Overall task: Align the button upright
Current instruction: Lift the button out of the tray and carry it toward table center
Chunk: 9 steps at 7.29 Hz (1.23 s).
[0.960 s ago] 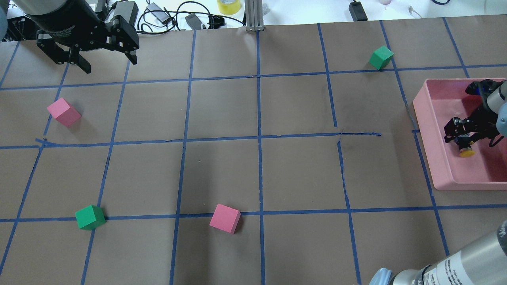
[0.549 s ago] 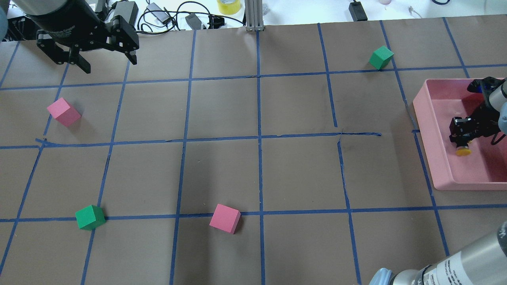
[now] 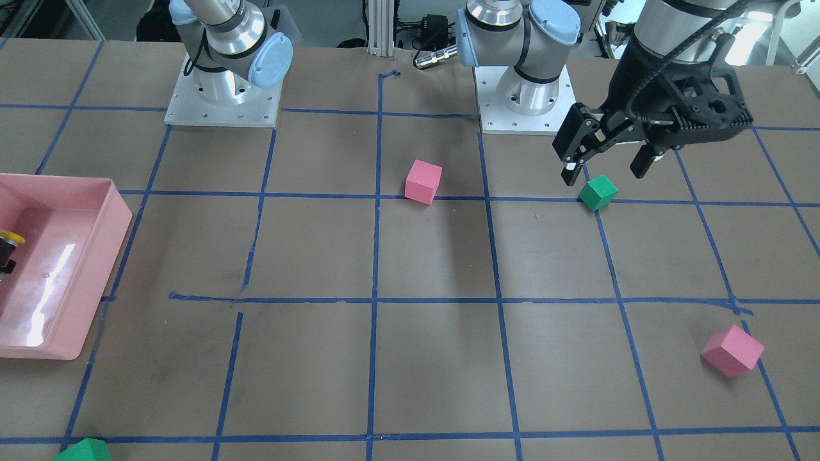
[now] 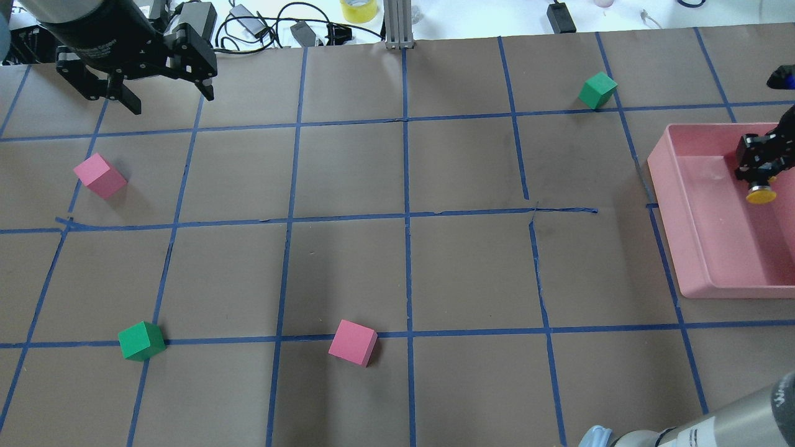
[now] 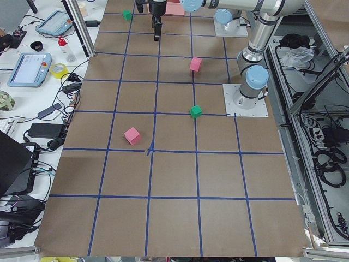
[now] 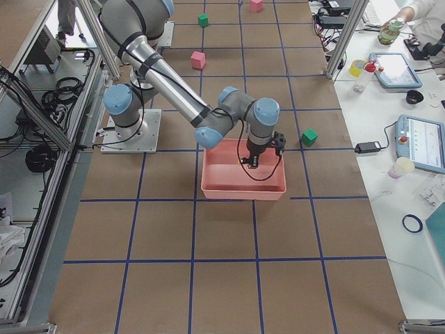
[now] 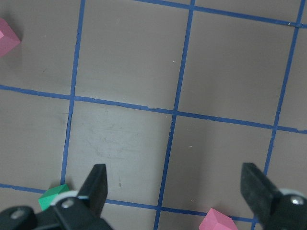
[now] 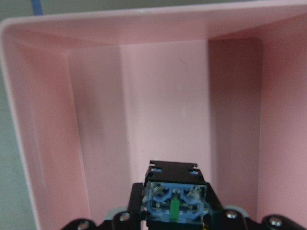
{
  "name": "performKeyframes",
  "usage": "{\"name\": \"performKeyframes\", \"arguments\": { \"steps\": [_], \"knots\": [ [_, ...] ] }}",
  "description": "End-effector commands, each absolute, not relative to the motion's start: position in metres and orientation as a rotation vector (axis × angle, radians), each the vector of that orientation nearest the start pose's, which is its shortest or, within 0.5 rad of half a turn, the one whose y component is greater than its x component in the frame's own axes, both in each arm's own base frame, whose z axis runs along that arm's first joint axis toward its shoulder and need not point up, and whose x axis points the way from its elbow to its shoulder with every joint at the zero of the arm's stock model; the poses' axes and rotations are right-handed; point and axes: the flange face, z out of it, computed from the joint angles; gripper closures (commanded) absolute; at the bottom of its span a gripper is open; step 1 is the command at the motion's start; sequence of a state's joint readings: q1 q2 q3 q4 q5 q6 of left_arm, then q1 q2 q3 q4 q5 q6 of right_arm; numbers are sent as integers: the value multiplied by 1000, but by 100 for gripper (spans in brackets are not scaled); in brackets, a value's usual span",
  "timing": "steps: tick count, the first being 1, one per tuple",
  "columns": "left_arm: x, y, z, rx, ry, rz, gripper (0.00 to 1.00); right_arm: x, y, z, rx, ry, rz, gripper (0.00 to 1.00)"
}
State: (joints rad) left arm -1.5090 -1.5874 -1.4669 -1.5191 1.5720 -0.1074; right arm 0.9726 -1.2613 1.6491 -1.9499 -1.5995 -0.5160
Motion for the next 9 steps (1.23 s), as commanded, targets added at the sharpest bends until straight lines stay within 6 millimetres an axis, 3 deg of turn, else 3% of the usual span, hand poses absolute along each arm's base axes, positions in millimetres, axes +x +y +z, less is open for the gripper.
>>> {"name": "performKeyframes", "arguments": {
  "steps": [1,2,3,4,6,7,9],
  "knots": [
    [-102,-518,537,-264,3124,-222,0,-144,-583,407,-82,3212,-107,100],
    [-102,-518,537,-264,3124,-222,0,-79,-589,431,-212,3217,-170,100],
    [-102,-518,536,-264,3126,-219,0,-38,-595,429,-131,3193,-178,100],
    [-102,-518,536,-264,3126,-219,0,11,-601,418,-126,3174,-161,100],
    [-101,-519,536,-267,3126,-222,0,132,-607,383,-36,3153,-143,100],
    [-101,-519,536,-267,3126,-219,0,186,-613,368,-52,3127,-242,100],
    [-101,-519,536,-267,3126,-219,0,262,-601,320,-60,3034,-129,100]
  ]
}}
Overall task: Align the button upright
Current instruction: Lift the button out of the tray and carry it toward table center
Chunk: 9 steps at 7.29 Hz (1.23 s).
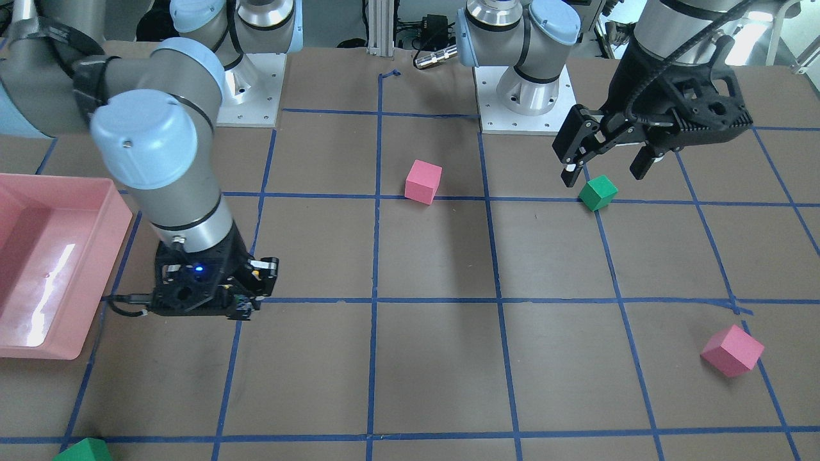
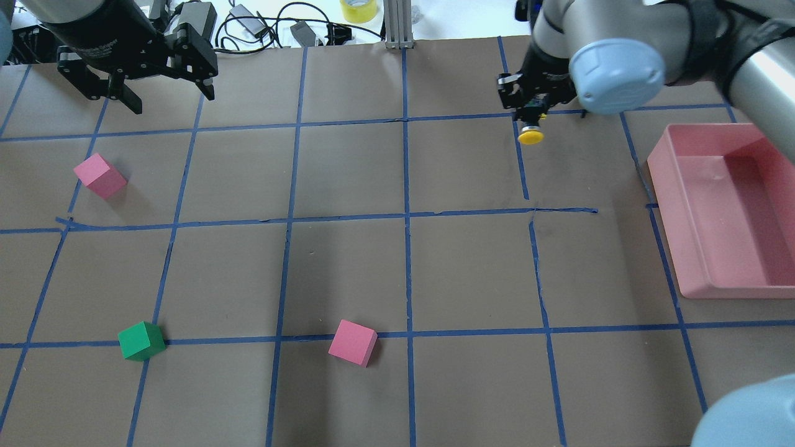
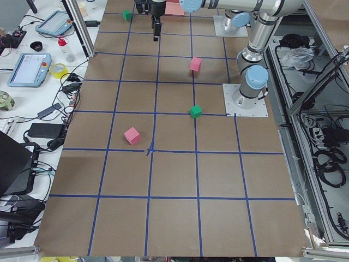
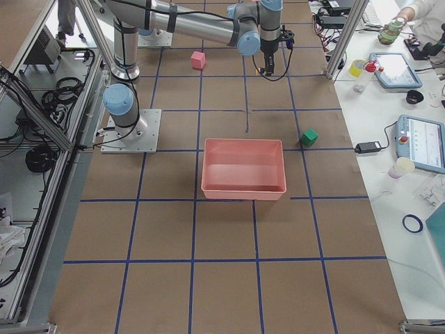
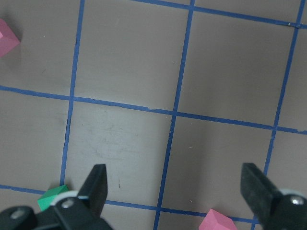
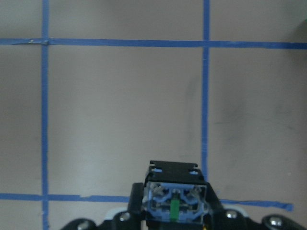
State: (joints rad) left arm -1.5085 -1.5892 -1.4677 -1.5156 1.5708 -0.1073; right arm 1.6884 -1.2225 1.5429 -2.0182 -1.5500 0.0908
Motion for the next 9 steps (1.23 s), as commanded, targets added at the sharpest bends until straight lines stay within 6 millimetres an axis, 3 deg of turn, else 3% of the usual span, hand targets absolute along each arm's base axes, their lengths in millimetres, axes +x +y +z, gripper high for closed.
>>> {"name": "performKeyframes", "arguments": {
  "steps": [1,3,5,6,9],
  "knots": [
    [-101,-519,536,-267,3126,-219,0,294,-598,298,-84,3026,-141,100],
    [-101,-519,536,-267,3126,-222,0,352,-581,260,-94,3042,-131,100],
    [-101,-519,537,-267,3125,-224,0,384,-564,235,-95,3062,-114,100],
    [-102,-519,536,-264,3126,-222,0,388,-568,217,-102,3061,-118,100],
    [-101,-520,535,-267,3126,-219,0,387,-567,200,-120,3066,-97,100]
  ]
}}
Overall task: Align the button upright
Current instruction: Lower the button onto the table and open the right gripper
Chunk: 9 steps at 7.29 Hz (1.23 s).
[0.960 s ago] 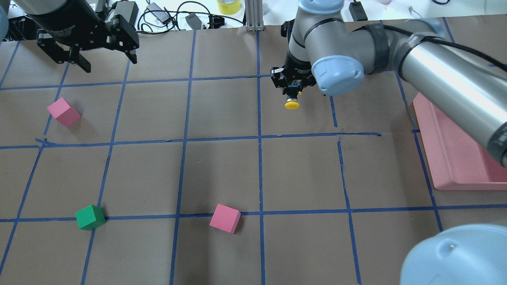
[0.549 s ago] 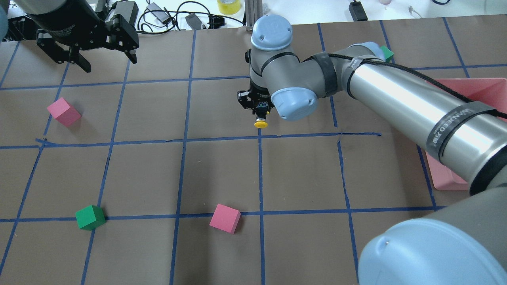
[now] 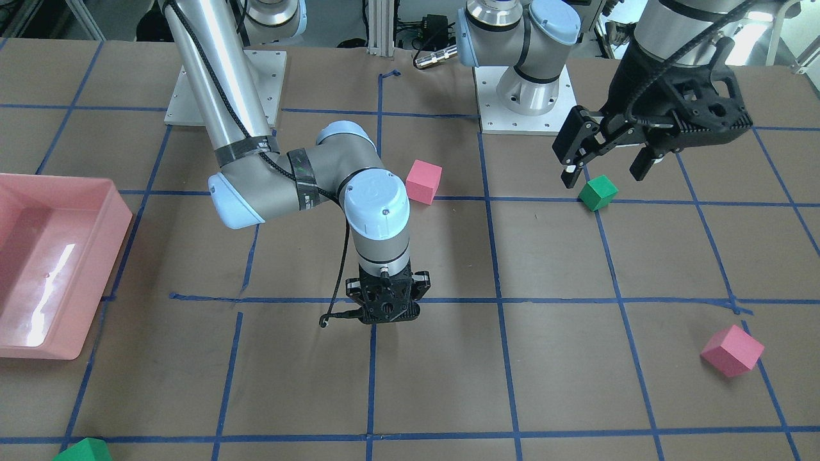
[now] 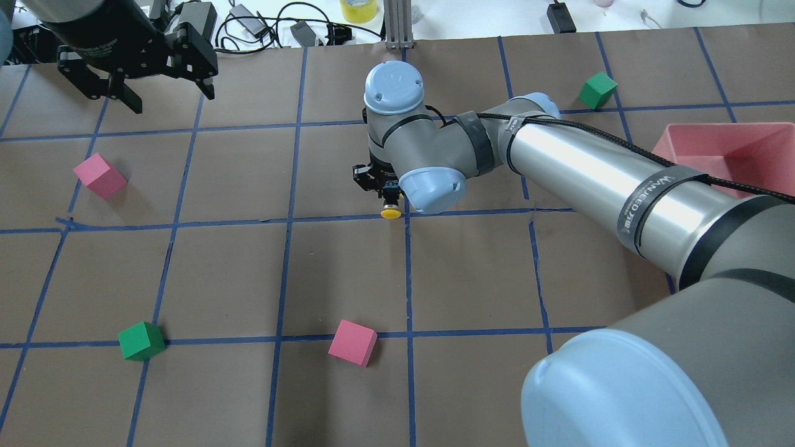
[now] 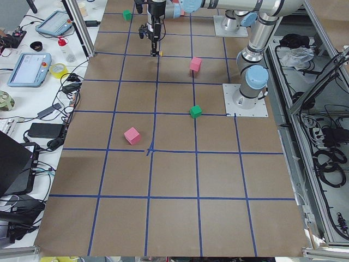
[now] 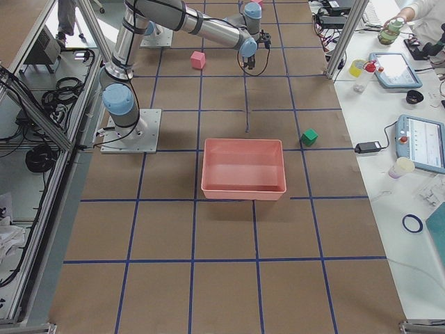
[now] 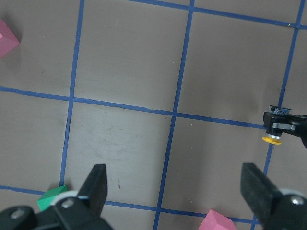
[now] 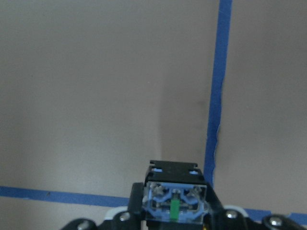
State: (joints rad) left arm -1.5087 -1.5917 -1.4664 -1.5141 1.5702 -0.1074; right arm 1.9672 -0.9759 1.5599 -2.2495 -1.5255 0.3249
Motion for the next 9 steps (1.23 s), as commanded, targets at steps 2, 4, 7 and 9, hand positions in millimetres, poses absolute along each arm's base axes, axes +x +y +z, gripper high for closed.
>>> {"name": "performKeyframes", "arguments": {
  "steps": [2,4,7,9],
  "knots": [
    [-101,-520,534,-267,3126,-217,0,387,-566,192,-137,3071,-80,98],
    [-101,-519,537,-267,3125,-224,0,387,-566,191,-177,3068,-86,89],
    [-101,-519,537,-267,3125,-224,0,383,-560,187,-177,3070,-72,71],
    [-101,-519,536,-267,3126,-222,0,382,-557,184,-177,3075,-80,52]
  ]
}}
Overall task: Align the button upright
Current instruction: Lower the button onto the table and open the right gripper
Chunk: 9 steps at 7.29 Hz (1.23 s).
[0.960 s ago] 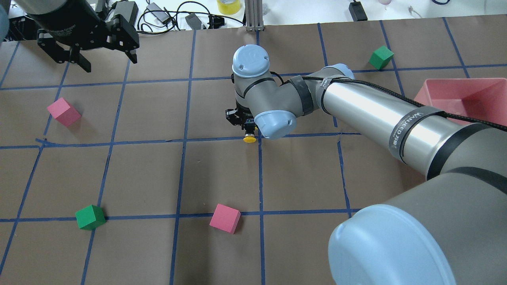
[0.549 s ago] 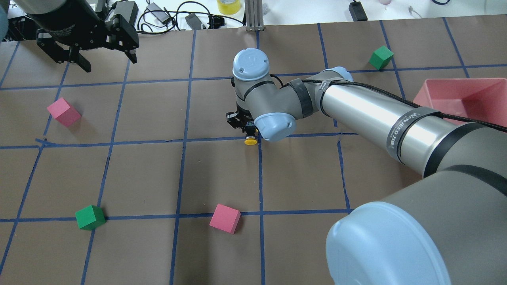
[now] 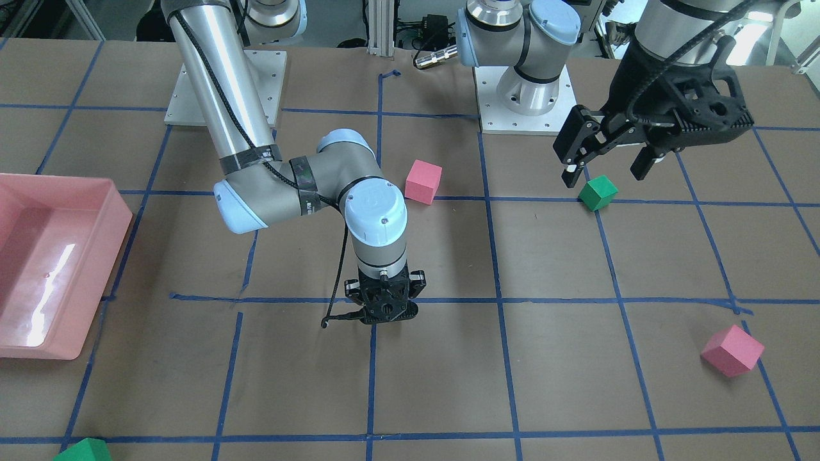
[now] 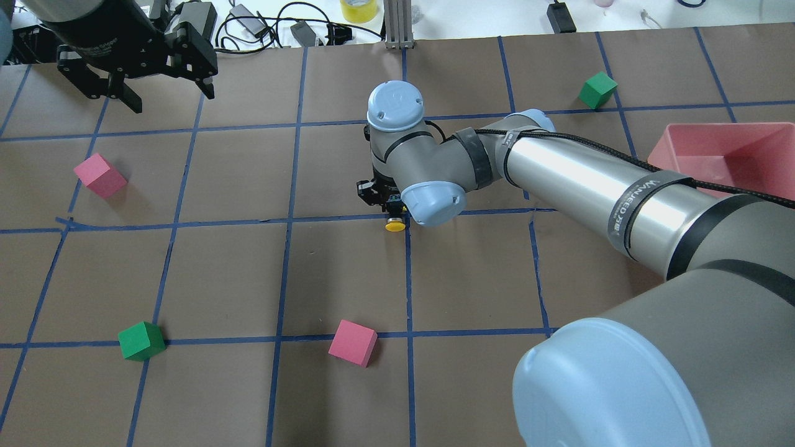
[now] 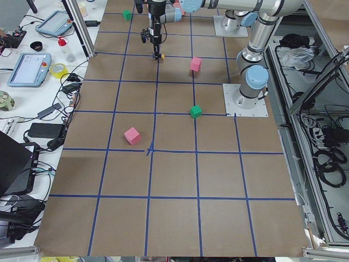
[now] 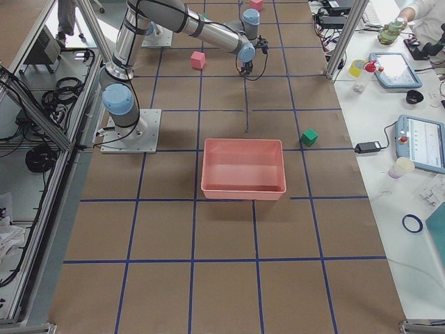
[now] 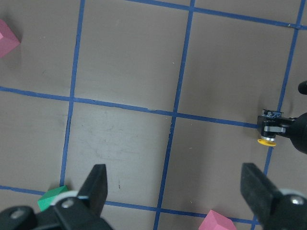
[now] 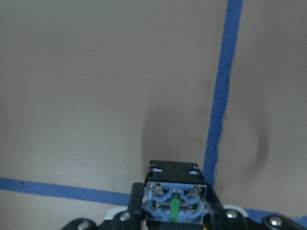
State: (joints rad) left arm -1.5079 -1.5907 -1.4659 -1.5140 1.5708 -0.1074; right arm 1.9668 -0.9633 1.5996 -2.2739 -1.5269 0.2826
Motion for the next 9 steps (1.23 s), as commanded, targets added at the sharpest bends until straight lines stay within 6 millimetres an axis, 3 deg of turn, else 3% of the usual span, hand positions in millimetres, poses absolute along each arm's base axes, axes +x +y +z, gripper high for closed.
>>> {"name": "performKeyframes", "arguments": {
  "steps": [1,2,4,5,7,9],
  "knots": [
    [-101,-519,536,-267,3126,-222,0,383,-559,188,-177,3055,-113,44],
    [-101,-519,536,-267,3126,-222,0,383,-558,186,-177,3056,-107,38],
    [-101,-519,536,-267,3126,-222,0,383,-558,188,-177,3053,-113,0],
    [-101,-519,535,-267,3126,-219,0,383,-557,201,-178,3050,-131,0],
    [-102,-519,534,-264,3126,-217,0,369,-558,279,-184,3035,-249,0],
    [-102,-518,534,-264,3125,-217,0,293,-547,376,-123,3077,-137,0]
  ]
}}
